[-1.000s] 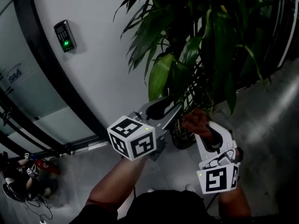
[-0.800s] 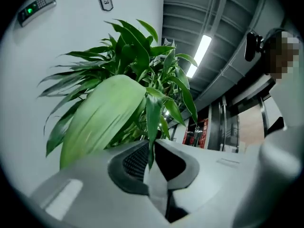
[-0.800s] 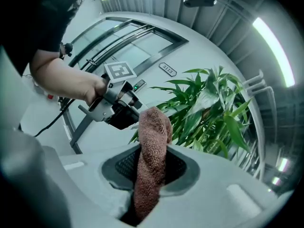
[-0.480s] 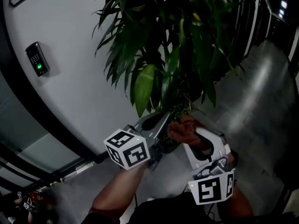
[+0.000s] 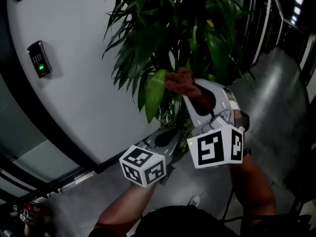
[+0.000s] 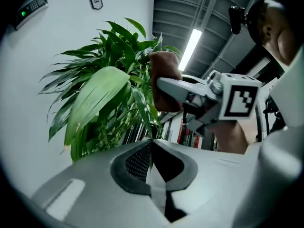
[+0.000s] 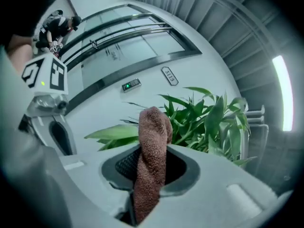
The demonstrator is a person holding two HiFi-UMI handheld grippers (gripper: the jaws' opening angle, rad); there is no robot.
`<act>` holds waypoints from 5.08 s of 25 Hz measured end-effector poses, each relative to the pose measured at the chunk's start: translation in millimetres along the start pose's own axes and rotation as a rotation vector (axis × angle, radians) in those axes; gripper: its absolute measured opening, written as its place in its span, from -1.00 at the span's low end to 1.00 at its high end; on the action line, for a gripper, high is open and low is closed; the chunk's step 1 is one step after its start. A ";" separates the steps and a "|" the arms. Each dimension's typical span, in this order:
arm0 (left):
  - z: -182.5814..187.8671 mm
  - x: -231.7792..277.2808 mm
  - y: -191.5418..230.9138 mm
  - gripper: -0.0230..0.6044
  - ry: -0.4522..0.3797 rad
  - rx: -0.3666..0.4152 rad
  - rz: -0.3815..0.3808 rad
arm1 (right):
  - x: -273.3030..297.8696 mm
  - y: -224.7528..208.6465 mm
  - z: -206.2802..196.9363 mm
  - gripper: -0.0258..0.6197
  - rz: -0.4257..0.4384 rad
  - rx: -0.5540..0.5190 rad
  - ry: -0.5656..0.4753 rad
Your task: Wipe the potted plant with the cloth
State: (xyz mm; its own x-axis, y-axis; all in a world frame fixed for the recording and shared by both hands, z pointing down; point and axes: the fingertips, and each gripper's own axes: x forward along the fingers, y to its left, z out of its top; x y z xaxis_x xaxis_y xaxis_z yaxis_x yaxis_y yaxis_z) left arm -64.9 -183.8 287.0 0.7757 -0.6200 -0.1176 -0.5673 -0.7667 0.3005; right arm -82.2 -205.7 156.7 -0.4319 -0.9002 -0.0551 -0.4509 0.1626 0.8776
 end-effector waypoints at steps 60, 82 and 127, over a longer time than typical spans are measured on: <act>-26.4 0.5 8.4 -0.87 0.067 0.084 0.062 | 36.1 15.7 -64.0 -0.70 0.163 -0.201 0.111; -31.4 1.5 16.5 -0.87 0.081 0.065 0.070 | 29.1 76.5 -69.3 -0.70 0.339 -0.386 0.114; -28.0 -0.2 11.7 -0.87 0.071 0.077 0.081 | 59.4 23.9 -70.7 -0.70 0.253 -0.370 0.102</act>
State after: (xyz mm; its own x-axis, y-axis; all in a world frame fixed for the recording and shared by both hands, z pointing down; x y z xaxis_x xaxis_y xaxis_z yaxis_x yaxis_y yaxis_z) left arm -64.0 -188.0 317.0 0.7424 -0.6694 -0.0275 -0.6466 -0.7267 0.2320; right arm -63.4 -283.9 208.0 -0.4055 -0.8887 0.2138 -0.0239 0.2441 0.9694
